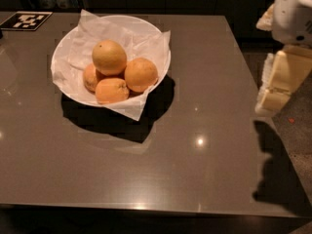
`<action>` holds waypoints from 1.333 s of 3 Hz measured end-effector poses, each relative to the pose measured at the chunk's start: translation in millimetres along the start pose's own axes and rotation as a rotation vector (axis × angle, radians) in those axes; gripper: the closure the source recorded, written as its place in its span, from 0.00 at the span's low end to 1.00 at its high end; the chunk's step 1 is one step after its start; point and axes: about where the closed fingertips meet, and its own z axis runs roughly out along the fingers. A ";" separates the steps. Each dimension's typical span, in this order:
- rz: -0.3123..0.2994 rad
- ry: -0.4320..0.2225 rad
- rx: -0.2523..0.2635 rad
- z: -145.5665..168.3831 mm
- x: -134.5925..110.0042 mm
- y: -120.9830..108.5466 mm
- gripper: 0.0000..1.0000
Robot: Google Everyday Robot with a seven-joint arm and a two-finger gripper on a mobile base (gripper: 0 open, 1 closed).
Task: Pick orange from white bowl
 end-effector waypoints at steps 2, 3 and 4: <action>-0.153 0.022 -0.009 -7.7 -78.5 -11.2 0.00; -0.156 -0.003 0.027 -12.4 -86.6 -16.6 0.00; -0.186 -0.061 0.045 -14.6 -118.8 -16.1 0.00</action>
Offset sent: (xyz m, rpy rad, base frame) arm 0.0150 0.1051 0.0241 -0.0972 0.1135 0.2595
